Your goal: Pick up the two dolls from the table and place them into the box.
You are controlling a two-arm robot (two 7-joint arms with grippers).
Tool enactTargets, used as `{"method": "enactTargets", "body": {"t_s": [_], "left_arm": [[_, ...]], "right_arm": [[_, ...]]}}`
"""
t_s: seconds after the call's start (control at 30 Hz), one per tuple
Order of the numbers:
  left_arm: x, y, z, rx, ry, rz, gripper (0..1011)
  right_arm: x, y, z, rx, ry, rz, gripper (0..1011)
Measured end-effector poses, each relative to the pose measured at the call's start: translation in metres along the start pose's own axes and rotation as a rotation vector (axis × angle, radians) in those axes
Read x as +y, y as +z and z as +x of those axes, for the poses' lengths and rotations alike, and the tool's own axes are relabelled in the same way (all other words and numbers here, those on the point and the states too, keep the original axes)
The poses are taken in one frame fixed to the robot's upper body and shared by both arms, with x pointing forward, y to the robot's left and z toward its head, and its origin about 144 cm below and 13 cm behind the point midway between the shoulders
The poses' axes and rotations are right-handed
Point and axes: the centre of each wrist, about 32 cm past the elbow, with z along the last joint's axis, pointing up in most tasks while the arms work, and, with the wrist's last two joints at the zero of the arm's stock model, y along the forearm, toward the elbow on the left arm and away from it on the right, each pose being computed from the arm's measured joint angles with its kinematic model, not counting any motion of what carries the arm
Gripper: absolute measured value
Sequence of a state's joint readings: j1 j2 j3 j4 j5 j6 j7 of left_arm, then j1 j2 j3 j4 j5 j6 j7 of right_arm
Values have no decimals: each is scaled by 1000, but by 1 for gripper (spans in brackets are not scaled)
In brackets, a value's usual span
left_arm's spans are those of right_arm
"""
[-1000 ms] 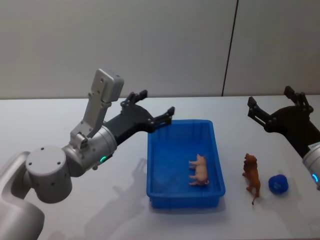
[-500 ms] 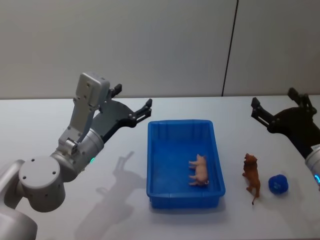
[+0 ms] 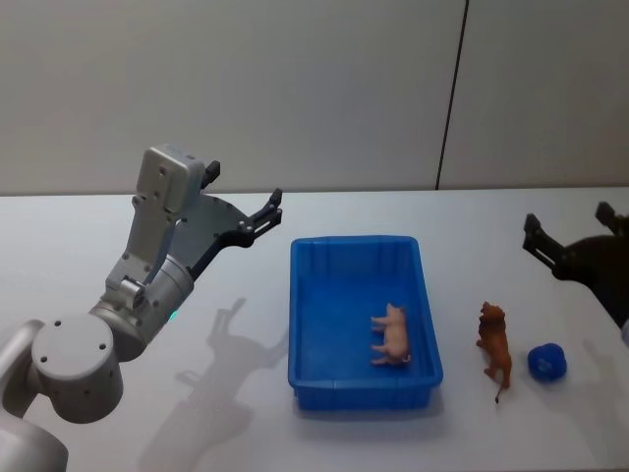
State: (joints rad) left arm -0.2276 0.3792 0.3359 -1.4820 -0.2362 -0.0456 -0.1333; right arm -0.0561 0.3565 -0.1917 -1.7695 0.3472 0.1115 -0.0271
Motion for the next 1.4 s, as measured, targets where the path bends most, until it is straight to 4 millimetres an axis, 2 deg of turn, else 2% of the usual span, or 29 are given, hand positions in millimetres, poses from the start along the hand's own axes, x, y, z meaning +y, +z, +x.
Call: {"method": "enactTargets", "body": {"t_s": [0.77, 1.4], "left_arm": [[2, -1, 0, -10, 25, -5, 1001], [2, -1, 0, -11, 28, -6, 1001]], "right_arm": [[-23, -40, 20, 25, -91, -262, 1001], [-27, -76, 28, 9, -59, -388, 1001]]}}
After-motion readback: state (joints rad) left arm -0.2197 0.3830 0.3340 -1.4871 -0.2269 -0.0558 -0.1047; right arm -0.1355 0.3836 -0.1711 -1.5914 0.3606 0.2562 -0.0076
